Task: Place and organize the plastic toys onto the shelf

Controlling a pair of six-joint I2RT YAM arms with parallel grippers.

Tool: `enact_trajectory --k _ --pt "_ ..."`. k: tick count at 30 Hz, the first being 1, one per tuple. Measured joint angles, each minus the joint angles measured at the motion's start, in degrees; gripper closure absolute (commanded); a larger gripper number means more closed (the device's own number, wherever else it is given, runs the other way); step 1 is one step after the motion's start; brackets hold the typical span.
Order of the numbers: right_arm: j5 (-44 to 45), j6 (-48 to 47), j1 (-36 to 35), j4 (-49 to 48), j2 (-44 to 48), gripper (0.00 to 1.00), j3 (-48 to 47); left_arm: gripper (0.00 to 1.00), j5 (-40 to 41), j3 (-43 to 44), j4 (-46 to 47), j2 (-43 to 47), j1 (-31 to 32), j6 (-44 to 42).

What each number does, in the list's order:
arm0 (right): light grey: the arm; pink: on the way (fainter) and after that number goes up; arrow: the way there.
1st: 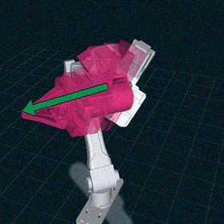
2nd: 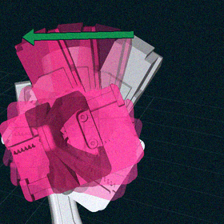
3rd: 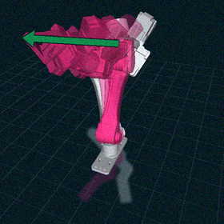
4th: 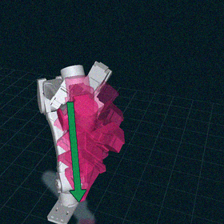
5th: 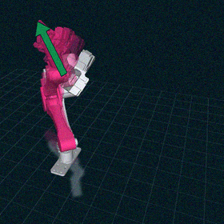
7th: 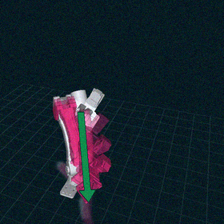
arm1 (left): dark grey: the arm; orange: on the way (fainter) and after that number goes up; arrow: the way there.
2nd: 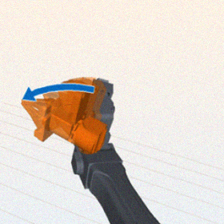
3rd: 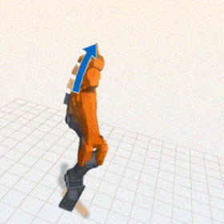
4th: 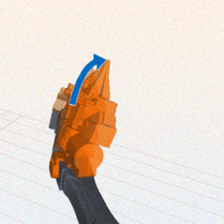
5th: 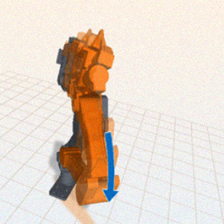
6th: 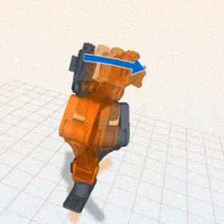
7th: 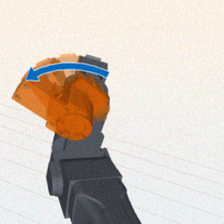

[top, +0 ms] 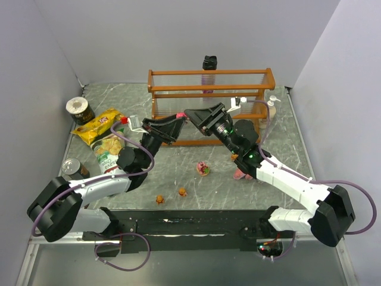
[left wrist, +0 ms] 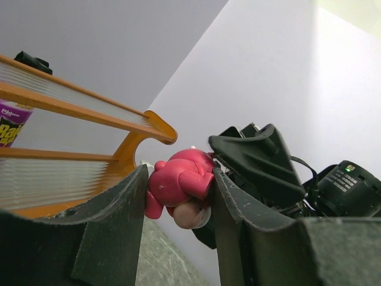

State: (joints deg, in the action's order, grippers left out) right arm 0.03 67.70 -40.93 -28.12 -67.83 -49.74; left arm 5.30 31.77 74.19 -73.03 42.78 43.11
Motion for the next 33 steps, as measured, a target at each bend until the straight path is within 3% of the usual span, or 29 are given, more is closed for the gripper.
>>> enact_trajectory --k 4,5,8,11,15,20,26,33 --pt "-1.8 0.4 0.7 0.3 -0.7 0.65 -0.2 0.99 0.2 0.0 0.1 0.0 0.0 -0.2" --pt "-2.1 0.4 0.8 0.4 -0.7 0.74 -0.2 0.99 0.2 0.0 0.0 0.0 0.0 -0.3" --pt "-2.5 0.2 1.0 0.4 -0.7 0.89 -0.2 0.89 0.2 0.0 0.1 0.0 0.0 -0.3" --pt "-2.7 -0.4 1.0 0.5 -0.7 1.00 -0.3 0.65 0.2 0.0 0.0 0.0 0.0 -0.3" --pt "-3.1 -2.5 1.4 2.8 -0.3 1.00 -1.3 0.28 0.3 0.0 -0.5 0.1 0.1 -0.4" --pt "-2.5 -8.1 3.0 8.9 2.9 1.00 -1.4 0.00 3.3 0.0 -8.0 3.3 0.2 -2.9" --pt "2.3 -19.6 5.3 10.4 9.4 1.00 1.9 0.04 8.6 0.1 -20.6 12.8 0.2 -4.7" --pt "10.1 -38.1 5.1 4.5 8.2 1.00 11.5 0.04 14.6 4.1 -42.7 21.7 0.2 -4.8"
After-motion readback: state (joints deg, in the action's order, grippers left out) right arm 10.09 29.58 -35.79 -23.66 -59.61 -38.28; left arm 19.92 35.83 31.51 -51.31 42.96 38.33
